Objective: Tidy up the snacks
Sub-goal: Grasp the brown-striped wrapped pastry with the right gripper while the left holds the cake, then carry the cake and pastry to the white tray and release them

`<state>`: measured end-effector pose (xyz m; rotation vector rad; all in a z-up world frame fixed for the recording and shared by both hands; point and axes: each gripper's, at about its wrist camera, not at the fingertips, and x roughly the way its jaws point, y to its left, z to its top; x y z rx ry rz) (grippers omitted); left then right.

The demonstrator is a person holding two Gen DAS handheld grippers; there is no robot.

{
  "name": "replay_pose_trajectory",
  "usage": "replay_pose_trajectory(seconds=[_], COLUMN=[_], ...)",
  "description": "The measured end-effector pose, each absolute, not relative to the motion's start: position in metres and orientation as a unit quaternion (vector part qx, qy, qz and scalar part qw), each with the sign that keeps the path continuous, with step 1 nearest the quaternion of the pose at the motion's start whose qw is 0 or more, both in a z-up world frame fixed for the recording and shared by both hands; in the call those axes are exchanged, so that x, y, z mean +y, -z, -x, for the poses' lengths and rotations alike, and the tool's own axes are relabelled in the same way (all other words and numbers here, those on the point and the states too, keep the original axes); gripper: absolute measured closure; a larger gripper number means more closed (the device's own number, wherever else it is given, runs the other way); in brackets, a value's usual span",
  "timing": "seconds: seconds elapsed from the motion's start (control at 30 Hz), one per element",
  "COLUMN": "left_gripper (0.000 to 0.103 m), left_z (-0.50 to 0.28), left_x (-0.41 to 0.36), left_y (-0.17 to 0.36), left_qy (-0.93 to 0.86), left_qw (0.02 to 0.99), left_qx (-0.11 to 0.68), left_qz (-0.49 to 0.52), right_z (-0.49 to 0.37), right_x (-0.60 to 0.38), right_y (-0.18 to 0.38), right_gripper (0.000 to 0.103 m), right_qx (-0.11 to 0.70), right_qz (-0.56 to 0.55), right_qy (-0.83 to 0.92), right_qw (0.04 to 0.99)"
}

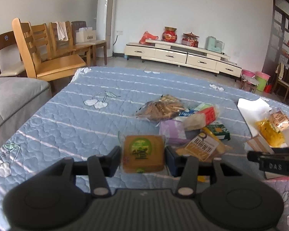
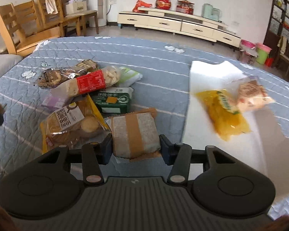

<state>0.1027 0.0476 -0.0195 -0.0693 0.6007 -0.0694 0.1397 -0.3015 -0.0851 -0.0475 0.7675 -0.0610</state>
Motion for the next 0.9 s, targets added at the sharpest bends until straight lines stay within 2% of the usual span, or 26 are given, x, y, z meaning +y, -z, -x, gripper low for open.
replay_pose_trajectory(seconds=[0.43,0.9], left_gripper=[0.054,0.054], left_z=[-0.061,-0.03], left_x=[0.029,0.005], left_y=[-0.018,-0.046], left_qy=[0.041,0.051], left_qw=[0.965,0.971], left_qx=[0.258,0.233], left_qz=[0.023,0.002], right_z=[-0.06,-0.023], right_x=[-0.292,-0.299], right_y=[0.041,0.004], right_gripper=[0.042,0.041], right_qx=[0.332,0.282], right_qz=[-0.017,-0.023], right_qy=[-0.003,0.001], right_qw=[0.943,0.959])
